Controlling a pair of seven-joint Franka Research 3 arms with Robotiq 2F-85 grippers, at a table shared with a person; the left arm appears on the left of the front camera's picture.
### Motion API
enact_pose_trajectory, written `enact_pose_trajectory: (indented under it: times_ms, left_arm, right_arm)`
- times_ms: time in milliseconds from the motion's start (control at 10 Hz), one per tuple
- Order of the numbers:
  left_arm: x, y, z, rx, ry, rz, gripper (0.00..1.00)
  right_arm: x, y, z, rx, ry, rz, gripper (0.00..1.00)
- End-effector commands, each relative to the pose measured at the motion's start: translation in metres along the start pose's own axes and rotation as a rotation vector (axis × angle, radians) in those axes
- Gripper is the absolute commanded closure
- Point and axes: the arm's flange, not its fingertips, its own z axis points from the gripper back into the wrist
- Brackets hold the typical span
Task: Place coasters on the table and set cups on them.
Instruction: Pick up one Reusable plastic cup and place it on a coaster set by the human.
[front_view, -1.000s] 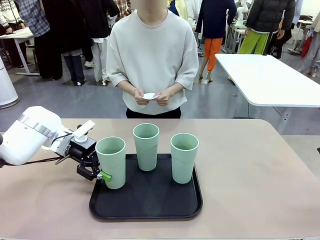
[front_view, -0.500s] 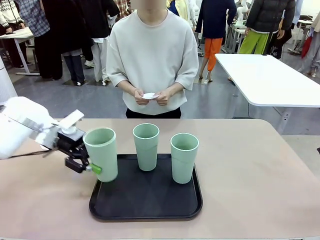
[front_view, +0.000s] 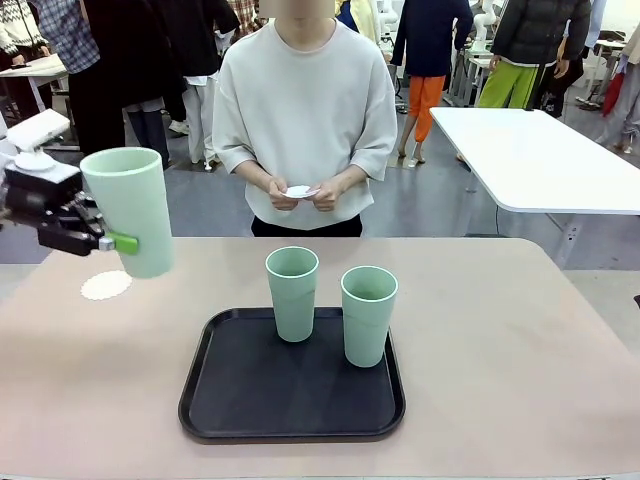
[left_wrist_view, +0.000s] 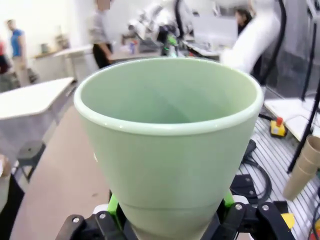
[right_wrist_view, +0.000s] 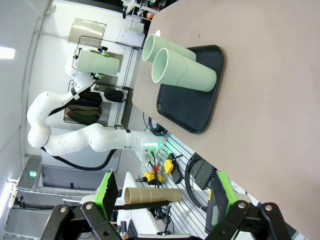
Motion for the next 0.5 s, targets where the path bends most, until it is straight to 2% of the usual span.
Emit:
enact_pose_trajectory:
  times_ms: [0, 100, 300, 400]
  left_arm:
    - [0.0028, -0.0053, -0.0071, 0.086, 0.089, 0.183, 0.73]
    - [0.0000, 0.0000, 0.0000, 0.000, 0.000, 0.000, 0.73]
    - [0.0000, 0.0000, 0.0000, 0.000, 0.000, 0.000, 0.73]
    - [0.0031, -0.0001, 0.0027, 0.037, 0.029, 0.054, 0.16]
  right_arm:
    - [0.0003, 0.0017, 0.0006, 0.015, -0.006, 0.012, 0.00]
    - [0.0003, 0.0017, 0.0006, 0.015, -0.006, 0.012, 0.00]
    - [0.0003, 0.0017, 0.0006, 0.015, -0.006, 0.012, 0.00]
    - [0.0003, 0.0017, 0.0006, 0.015, -0.006, 0.012, 0.00]
